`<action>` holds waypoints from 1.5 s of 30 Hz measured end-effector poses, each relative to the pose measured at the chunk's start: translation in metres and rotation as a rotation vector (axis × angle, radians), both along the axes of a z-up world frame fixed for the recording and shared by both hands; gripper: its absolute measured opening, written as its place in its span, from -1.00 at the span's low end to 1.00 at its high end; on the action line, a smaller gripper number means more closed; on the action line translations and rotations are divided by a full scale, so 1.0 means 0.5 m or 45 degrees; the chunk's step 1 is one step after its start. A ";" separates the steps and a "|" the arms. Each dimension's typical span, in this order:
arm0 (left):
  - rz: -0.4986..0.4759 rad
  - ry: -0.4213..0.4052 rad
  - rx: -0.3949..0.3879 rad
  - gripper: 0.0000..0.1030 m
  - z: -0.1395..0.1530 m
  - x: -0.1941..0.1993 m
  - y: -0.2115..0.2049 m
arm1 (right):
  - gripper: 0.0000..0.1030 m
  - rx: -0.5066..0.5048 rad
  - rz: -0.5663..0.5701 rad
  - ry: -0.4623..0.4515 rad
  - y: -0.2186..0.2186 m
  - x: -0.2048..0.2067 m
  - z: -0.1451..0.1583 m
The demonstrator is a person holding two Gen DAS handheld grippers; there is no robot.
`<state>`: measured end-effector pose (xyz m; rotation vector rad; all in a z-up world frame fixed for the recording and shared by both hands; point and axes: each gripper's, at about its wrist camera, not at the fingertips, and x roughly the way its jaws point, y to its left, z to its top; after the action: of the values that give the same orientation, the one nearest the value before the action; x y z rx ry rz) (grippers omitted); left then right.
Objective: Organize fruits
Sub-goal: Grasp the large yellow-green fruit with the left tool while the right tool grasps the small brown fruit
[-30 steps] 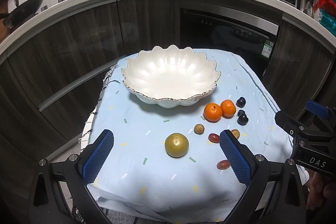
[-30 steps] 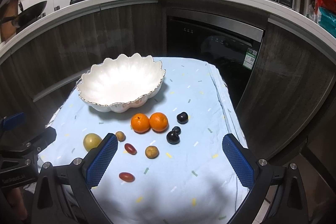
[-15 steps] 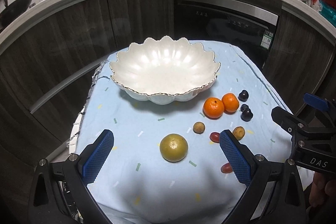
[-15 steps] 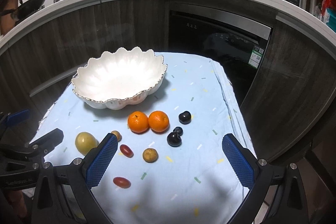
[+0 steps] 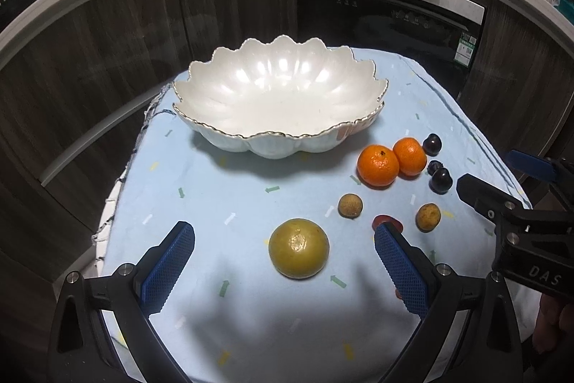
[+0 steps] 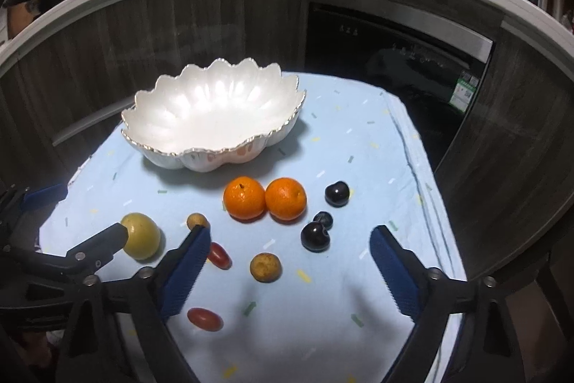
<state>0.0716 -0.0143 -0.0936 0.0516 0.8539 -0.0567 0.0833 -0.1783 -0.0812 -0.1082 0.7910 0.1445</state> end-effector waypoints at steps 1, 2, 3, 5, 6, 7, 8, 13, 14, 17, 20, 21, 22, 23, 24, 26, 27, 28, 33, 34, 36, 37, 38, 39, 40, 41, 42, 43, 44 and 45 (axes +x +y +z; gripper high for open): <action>-0.001 -0.002 0.000 0.98 -0.003 0.002 -0.001 | 0.61 0.004 0.002 0.009 -0.001 0.003 -0.005; -0.003 -0.006 0.000 0.98 -0.006 0.004 -0.002 | 0.57 0.008 0.004 0.017 -0.002 0.007 -0.010; -0.002 -0.007 0.000 0.98 -0.010 0.006 -0.002 | 0.55 0.011 0.006 0.027 -0.002 0.012 -0.016; -0.003 -0.002 -0.007 0.97 -0.019 0.011 -0.003 | 0.49 0.019 0.011 0.043 -0.002 0.019 -0.027; -0.004 0.004 -0.010 0.95 -0.024 0.012 -0.004 | 0.47 0.021 0.014 0.049 -0.001 0.021 -0.033; -0.007 0.014 -0.014 0.91 -0.030 0.015 -0.004 | 0.44 0.023 0.018 0.057 -0.001 0.024 -0.039; -0.010 0.020 -0.018 0.89 -0.036 0.018 -0.005 | 0.43 0.025 0.022 0.067 0.000 0.027 -0.047; -0.006 0.046 -0.029 0.87 -0.059 0.026 -0.005 | 0.23 0.033 0.035 0.126 0.000 0.035 -0.075; -0.004 0.050 -0.031 0.87 -0.063 0.028 -0.004 | 0.20 0.033 0.036 0.137 0.000 0.037 -0.081; 0.000 0.058 -0.035 0.86 -0.074 0.032 -0.001 | 0.13 0.033 0.043 0.165 0.003 0.040 -0.095; 0.003 0.066 -0.054 0.79 -0.083 0.035 0.003 | 0.00 0.031 0.057 0.189 0.007 0.044 -0.106; 0.002 0.072 -0.065 0.75 -0.085 0.036 0.004 | -0.04 0.031 0.064 0.197 0.009 0.045 -0.109; 0.000 0.076 -0.074 0.73 -0.088 0.037 0.005 | -0.11 0.031 0.070 0.203 0.011 0.047 -0.112; -0.002 0.082 -0.080 0.71 -0.091 0.038 0.005 | -0.14 0.033 0.077 0.209 0.012 0.048 -0.114; -0.004 0.085 -0.082 0.66 -0.093 0.039 0.004 | -0.15 0.034 0.081 0.214 0.013 0.049 -0.116; -0.005 0.092 -0.087 0.64 -0.097 0.040 0.004 | -0.15 0.034 0.085 0.221 0.015 0.051 -0.120; -0.004 0.094 -0.087 0.64 -0.099 0.041 0.004 | -0.15 0.035 0.088 0.225 0.017 0.052 -0.121; -0.004 0.097 -0.088 0.64 -0.101 0.042 0.005 | -0.15 0.035 0.090 0.228 0.018 0.052 -0.123; 0.002 0.116 -0.095 0.54 -0.109 0.044 0.007 | -0.15 0.035 0.097 0.245 0.023 0.054 -0.133; 0.000 0.122 -0.096 0.49 -0.111 0.045 0.007 | -0.15 0.035 0.097 0.248 0.023 0.055 -0.134; 0.004 0.131 -0.100 0.45 -0.114 0.046 0.007 | -0.21 0.037 0.097 0.252 0.023 0.056 -0.137; 0.007 0.133 -0.105 0.45 -0.115 0.047 0.008 | -0.26 0.038 0.099 0.256 0.024 0.057 -0.138; 0.008 0.134 -0.108 0.44 -0.116 0.047 0.008 | -0.30 0.041 0.101 0.262 0.024 0.057 -0.140; 0.008 0.136 -0.110 0.38 -0.117 0.047 0.009 | -0.32 0.042 0.102 0.267 0.024 0.058 -0.142; 0.006 0.139 -0.113 0.30 -0.118 0.047 0.009 | -0.39 0.044 0.104 0.275 0.025 0.059 -0.145; 0.003 0.145 -0.115 0.27 -0.120 0.047 0.008 | -0.40 0.046 0.105 0.280 0.025 0.059 -0.146; 0.000 0.151 -0.118 0.20 -0.121 0.047 0.008 | -0.40 0.047 0.104 0.281 0.025 0.059 -0.147; -0.003 0.156 -0.121 0.12 -0.123 0.048 0.007 | -0.41 0.048 0.105 0.280 0.025 0.059 -0.148; -0.004 0.160 -0.123 0.10 -0.124 0.047 0.007 | -0.43 0.048 0.104 0.279 0.025 0.058 -0.148; -0.004 0.161 -0.123 0.05 -0.123 0.047 0.006 | -0.43 0.049 0.104 0.278 0.024 0.058 -0.148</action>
<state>0.0950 -0.0111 -0.1553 -0.0419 0.9761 -0.1054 0.1125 -0.1661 -0.1551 -0.0895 1.0019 0.2520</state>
